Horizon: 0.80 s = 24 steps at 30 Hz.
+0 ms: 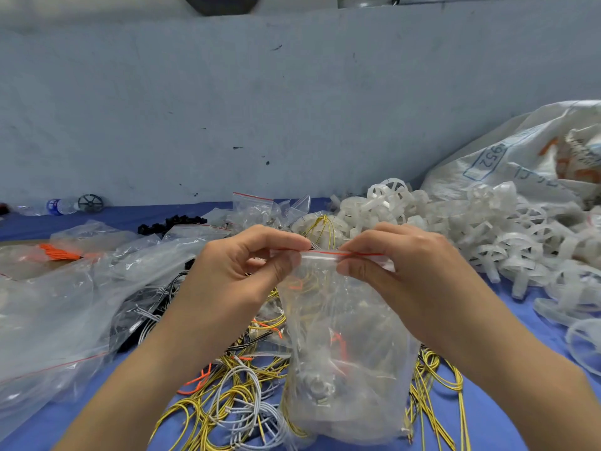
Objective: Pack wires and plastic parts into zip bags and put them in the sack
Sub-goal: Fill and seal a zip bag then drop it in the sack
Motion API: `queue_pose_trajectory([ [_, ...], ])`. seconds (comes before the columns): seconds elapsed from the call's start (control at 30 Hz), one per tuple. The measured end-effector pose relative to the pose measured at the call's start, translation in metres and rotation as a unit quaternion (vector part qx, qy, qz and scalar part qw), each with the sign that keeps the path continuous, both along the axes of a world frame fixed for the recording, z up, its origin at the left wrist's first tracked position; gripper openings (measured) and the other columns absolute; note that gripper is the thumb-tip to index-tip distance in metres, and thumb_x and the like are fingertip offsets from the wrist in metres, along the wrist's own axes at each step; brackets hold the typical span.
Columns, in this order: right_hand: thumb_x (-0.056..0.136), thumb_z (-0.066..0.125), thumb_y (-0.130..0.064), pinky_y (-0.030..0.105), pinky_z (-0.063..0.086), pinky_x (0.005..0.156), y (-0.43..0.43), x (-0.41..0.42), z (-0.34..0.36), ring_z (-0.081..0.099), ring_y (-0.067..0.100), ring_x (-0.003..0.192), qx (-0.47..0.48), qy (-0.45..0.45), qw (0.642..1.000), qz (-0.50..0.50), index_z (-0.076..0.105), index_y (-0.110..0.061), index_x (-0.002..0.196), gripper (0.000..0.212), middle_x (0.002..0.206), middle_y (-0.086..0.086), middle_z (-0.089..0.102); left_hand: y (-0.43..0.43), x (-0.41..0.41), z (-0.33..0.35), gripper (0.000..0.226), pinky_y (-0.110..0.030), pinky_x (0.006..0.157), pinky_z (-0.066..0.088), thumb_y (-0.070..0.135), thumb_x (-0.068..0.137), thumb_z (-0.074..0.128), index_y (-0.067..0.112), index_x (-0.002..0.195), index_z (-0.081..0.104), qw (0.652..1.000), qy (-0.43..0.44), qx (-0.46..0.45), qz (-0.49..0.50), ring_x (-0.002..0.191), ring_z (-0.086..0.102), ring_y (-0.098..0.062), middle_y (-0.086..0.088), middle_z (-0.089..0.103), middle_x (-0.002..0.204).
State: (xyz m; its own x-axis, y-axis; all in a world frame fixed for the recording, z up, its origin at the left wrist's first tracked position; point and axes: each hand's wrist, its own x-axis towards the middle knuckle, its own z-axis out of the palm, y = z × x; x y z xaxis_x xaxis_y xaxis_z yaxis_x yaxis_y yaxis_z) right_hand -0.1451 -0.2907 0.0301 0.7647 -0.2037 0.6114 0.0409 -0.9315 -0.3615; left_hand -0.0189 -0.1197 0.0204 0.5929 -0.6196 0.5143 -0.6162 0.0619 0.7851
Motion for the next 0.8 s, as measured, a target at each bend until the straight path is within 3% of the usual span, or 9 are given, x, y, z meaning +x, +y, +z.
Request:
queue_pose_trajectory([
  [0.17, 0.090, 0.066, -0.037, 0.040, 0.043, 0.077, 0.004, 0.002, -0.002, 0.054, 0.019, 0.082, -0.032, -0.024, 0.999, 0.004, 0.074, -0.031, 0.094, 0.011, 0.084, -0.018, 0.057, -0.002, 0.001, -0.001, 0.024, -0.021, 0.076, 0.054, 0.050, 0.083, 0.062, 0.038, 0.101, 0.072, 0.997, 0.013, 0.067, -0.029, 0.083, 0.071, -0.005, 0.009, 0.074, 0.091],
  [0.4, 0.088, 0.069, -0.035, 0.037, 0.043, 0.079, 0.005, 0.002, -0.002, 0.050, 0.016, 0.083, -0.042, -0.030, 0.999, 0.000, 0.073, -0.032, 0.098, 0.012, 0.088, -0.017, 0.057, -0.007, 0.001, -0.001, 0.023, -0.019, 0.077, 0.055, 0.041, 0.085, 0.062, 0.025, 0.095, 0.076, 0.996, 0.006, 0.077, -0.044, 0.084, 0.071, -0.006, 0.009, 0.075, 0.087],
  [0.6, 0.089, 0.051, -0.050, 0.043, 0.043, 0.082, -0.008, -0.004, 0.002, 0.053, 0.022, 0.085, -0.025, 0.009, 1.000, -0.002, 0.074, -0.029, 0.097, 0.032, 0.085, -0.012, 0.063, -0.003, 0.005, 0.000, 0.020, -0.030, 0.079, 0.057, 0.039, 0.088, 0.063, 0.025, 0.096, 0.074, 0.997, -0.018, 0.079, -0.017, 0.084, 0.072, -0.007, 0.009, 0.075, 0.089],
  [0.7, 0.091, 0.053, -0.043, 0.045, 0.043, 0.083, -0.014, -0.005, 0.002, 0.054, 0.024, 0.087, -0.022, 0.015, 1.000, -0.012, 0.074, -0.026, 0.097, 0.028, 0.084, -0.008, 0.064, -0.001, 0.007, 0.001, 0.018, -0.026, 0.077, 0.056, 0.038, 0.087, 0.063, 0.025, 0.094, 0.074, 0.997, -0.021, 0.078, -0.014, 0.084, 0.072, -0.006, 0.008, 0.076, 0.089],
  [0.8, 0.093, 0.060, -0.034, 0.045, 0.043, 0.080, -0.012, -0.005, 0.000, 0.055, 0.026, 0.085, -0.024, -0.009, 1.000, -0.010, 0.075, -0.025, 0.095, 0.018, 0.085, -0.007, 0.064, 0.001, 0.005, 0.003, 0.018, -0.014, 0.070, 0.051, 0.042, 0.087, 0.062, 0.029, 0.093, 0.073, 0.994, -0.035, 0.099, -0.015, 0.083, 0.071, -0.001, 0.013, 0.075, 0.088],
])
